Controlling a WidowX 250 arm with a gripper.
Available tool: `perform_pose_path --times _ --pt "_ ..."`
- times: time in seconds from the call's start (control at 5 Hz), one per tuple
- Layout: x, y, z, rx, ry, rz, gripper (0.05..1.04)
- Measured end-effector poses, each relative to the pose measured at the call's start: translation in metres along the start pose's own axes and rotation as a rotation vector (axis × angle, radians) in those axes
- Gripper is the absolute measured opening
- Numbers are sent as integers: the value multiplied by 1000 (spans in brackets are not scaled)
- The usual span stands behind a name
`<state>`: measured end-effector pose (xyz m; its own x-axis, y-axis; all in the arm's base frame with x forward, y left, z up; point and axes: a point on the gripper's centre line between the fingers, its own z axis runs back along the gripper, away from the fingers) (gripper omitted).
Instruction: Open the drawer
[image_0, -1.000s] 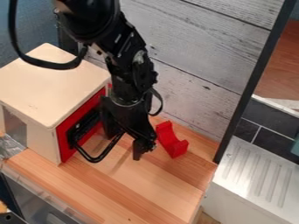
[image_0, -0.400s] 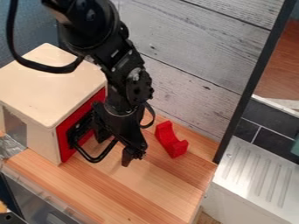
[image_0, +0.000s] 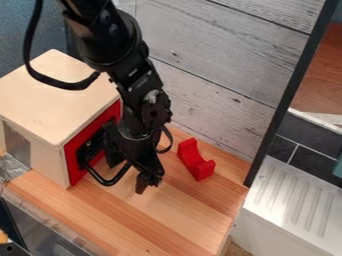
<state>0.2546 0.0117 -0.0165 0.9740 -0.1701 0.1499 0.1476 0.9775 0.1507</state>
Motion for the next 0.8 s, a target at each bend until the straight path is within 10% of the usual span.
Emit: perform_pose_path --times 0.4,0.8 --pt "2 3 -12 2 -7 47 968" --pt "2 -4 -10 -23 -36 114 390"
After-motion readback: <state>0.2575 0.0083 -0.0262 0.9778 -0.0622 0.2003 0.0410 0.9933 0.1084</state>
